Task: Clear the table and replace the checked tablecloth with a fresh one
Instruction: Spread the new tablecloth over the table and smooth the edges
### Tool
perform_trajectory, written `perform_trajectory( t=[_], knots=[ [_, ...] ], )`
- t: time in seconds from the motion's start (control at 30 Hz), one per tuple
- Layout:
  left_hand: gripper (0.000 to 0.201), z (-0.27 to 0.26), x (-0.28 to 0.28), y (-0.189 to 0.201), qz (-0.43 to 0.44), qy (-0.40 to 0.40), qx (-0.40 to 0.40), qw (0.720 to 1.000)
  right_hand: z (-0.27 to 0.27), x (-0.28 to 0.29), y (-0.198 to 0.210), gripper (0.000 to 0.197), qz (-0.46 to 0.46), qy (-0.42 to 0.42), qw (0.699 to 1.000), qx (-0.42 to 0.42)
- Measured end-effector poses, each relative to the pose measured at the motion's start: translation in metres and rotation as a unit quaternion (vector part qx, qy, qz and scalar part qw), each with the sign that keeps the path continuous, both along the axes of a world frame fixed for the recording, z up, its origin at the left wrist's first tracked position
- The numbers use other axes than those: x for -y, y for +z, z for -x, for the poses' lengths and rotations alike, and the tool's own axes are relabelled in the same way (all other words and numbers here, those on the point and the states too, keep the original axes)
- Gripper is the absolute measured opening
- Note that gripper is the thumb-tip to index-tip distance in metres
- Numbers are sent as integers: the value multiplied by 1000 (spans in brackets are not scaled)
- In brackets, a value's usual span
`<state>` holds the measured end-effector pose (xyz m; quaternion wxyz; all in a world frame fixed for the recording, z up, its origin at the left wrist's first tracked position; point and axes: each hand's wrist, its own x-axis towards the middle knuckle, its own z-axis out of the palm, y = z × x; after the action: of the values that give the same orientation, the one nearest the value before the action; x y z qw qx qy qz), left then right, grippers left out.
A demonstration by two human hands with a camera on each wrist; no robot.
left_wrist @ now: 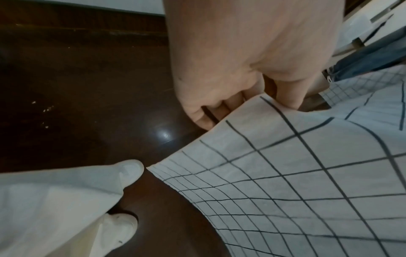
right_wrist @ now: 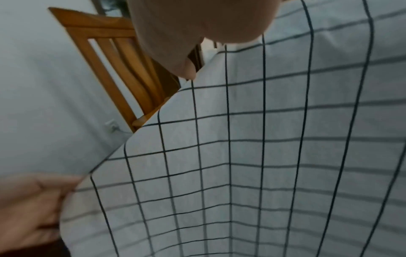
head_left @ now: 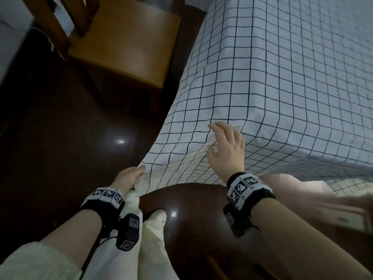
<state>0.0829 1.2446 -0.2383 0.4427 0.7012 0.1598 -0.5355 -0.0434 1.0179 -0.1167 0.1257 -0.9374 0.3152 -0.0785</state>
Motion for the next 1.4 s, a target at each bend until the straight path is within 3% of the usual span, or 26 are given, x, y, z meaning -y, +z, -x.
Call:
perform_trajectory(
  t=[0.07,0.2,0.4,0.57,0.7,0.77,0.93,1.0,1.2,1.27,1.4],
  knots=[
    [26,0,-1,6,44,60,-1,997,-3,11,7,63,37,44,997,-55],
    [21,-3,-6,7,34,98,41,994,-10,30,17,74,68,75,980,-171],
    [11,2,-6,9,47,119,80,988,-17,46,17,61,116,110,952,-260],
    [10,4,-8,5,69,124,87,986,-16,53,14,43,162,163,944,-237],
    [23,4,-8,5,82,125,84,985,-15,61,11,22,197,198,944,-176],
    [23,4,-8,5,87,125,87,985,-16,67,11,26,213,209,940,-167],
    [18,2,-7,7,84,129,102,983,-14,80,18,59,191,200,933,-233],
    [20,1,-7,7,80,111,120,983,-12,84,18,55,205,217,929,-219],
    [21,0,-1,6,53,118,155,979,-12,90,16,13,221,239,938,-120],
    [21,0,1,7,55,134,156,977,-9,94,15,14,225,254,934,-110],
    [22,0,1,7,50,144,151,977,-3,102,19,35,211,252,938,-110]
  ],
)
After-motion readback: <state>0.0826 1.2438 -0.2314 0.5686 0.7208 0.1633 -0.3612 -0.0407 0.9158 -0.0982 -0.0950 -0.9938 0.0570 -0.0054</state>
